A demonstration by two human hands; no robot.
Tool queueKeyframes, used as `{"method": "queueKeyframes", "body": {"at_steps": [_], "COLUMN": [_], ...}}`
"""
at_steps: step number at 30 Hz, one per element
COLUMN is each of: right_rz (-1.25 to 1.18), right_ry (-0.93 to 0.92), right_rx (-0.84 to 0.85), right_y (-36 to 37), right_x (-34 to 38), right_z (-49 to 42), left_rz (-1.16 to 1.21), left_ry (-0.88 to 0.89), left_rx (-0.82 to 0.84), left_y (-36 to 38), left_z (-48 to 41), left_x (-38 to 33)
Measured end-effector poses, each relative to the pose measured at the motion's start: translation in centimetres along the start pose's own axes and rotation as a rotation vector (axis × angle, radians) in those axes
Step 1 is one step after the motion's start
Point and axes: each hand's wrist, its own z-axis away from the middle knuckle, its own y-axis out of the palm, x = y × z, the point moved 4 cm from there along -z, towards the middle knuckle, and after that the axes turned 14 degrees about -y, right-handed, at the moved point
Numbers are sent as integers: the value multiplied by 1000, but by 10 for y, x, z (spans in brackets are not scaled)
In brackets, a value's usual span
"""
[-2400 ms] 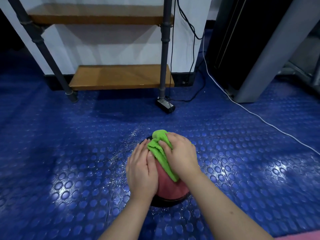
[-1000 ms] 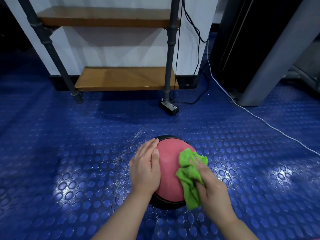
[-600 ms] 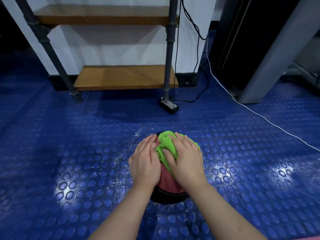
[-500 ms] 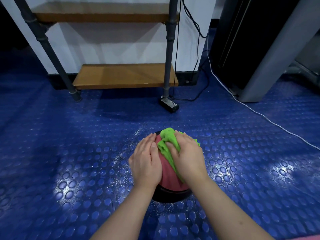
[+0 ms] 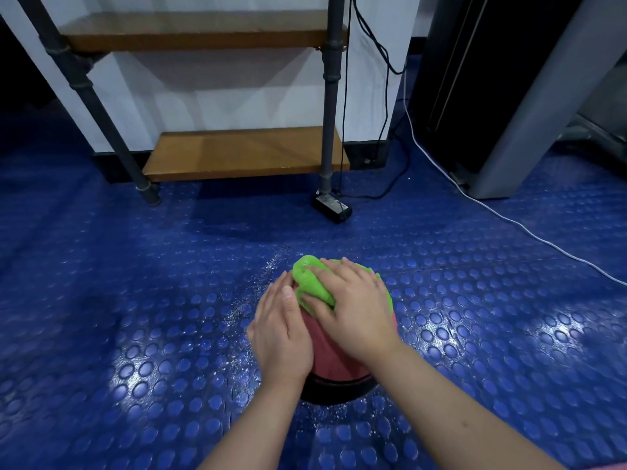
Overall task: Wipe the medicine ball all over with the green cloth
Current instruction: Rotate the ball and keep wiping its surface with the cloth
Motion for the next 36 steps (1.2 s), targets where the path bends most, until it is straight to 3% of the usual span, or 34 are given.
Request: {"method": "queueKeyframes", "body": {"at_steps": [17,24,36], "right_rz": [-412,-527,-654], "right_ry": [627,713,795], "right_rx": [-71,-130,-201], "right_y": [-16,-11,18], "right_x": [-68,-80,-92], "right_z": [-17,5,27], "left_rz": [-69,-58,230], "left_ry": [11,74,97], "left_rx": [6,15,74], "left_y": [4,2,-22], "left_z": [4,14,13], "left_x": [-15,-7,27]}}
